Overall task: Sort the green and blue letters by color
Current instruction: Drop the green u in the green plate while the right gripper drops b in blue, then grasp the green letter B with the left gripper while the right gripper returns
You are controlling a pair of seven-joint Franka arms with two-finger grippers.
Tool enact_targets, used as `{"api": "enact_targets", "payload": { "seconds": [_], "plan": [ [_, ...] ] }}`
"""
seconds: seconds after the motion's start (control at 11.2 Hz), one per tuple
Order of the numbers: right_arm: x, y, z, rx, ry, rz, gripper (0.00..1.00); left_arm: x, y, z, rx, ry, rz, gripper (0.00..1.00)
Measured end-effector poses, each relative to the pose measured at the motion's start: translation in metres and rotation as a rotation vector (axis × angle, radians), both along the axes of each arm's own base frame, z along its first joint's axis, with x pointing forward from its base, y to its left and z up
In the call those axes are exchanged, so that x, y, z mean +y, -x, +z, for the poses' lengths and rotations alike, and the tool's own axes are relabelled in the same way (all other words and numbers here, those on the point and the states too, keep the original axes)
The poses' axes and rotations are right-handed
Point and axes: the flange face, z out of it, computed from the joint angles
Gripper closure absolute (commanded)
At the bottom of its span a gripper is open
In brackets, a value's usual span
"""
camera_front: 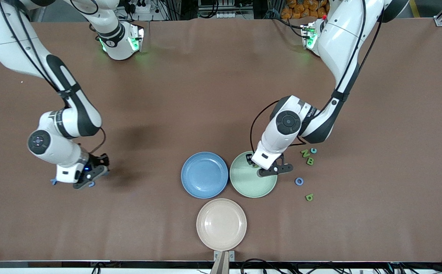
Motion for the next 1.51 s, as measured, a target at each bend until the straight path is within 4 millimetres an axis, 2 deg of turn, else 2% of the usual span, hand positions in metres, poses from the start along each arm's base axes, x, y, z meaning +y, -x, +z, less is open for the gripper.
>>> {"api": "enact_targets", "payload": {
  "seconds": [0.09, 0.18, 0.36, 0.53, 0.62, 0.71, 0.8, 0.89, 0.98, 1.07, 1.34, 1.43, 1.51],
  "plan": [
    [0.036, -0.007, 0.019, 0.027, -0.036, -0.053, 1.00, 0.005, -0.008, 0.009, -0.017, 0.006, 0.013, 0.00],
    [0.071, -0.014, 0.040, 0.044, -0.064, -0.104, 1.00, 0.020, -0.020, 0.019, -0.030, 0.006, 0.037, 0.00],
    [0.128, -0.020, 0.067, 0.057, -0.130, -0.219, 1.00, 0.060, -0.035, 0.040, -0.004, -0.033, 0.042, 0.00],
    [0.188, -0.014, 0.075, 0.100, -0.207, -0.348, 1.00, 0.109, -0.049, 0.064, 0.003, -0.082, -0.102, 0.00],
    [0.214, -0.010, 0.076, 0.123, -0.233, -0.410, 1.00, 0.138, -0.053, 0.067, 0.012, -0.104, -0.188, 0.00],
    [0.237, -0.008, 0.081, 0.137, -0.252, -0.472, 0.37, 0.167, -0.051, 0.060, 0.035, -0.123, -0.277, 0.00],
    [0.257, -0.007, 0.086, 0.147, -0.266, -0.528, 0.00, 0.190, -0.046, 0.047, 0.063, -0.134, -0.345, 0.00],
    [0.272, -0.006, 0.090, 0.152, -0.275, -0.561, 0.00, 0.208, -0.040, 0.033, 0.087, -0.139, -0.413, 0.00],
    [0.280, -0.006, 0.091, 0.153, -0.280, -0.573, 0.00, 0.223, -0.034, 0.018, 0.095, -0.139, -0.472, 0.00],
    [0.280, -0.007, 0.090, 0.154, -0.282, -0.584, 0.00, 0.233, -0.027, 0.003, 0.092, -0.136, -0.503, 0.01],
    [0.272, -0.013, 0.090, 0.147, -0.280, -0.599, 0.00, 0.231, -0.013, -0.029, 0.069, -0.123, -0.525, 0.14],
    [0.261, -0.018, 0.088, 0.137, -0.263, -0.604, 0.00, 0.229, -0.012, -0.037, 0.061, -0.119, -0.528, 0.15],
    [0.237, -0.024, 0.081, 0.135, -0.219, -0.586, 0.00, 0.227, -0.011, -0.045, 0.062, -0.116, -0.531, 0.19]
  ]
}}
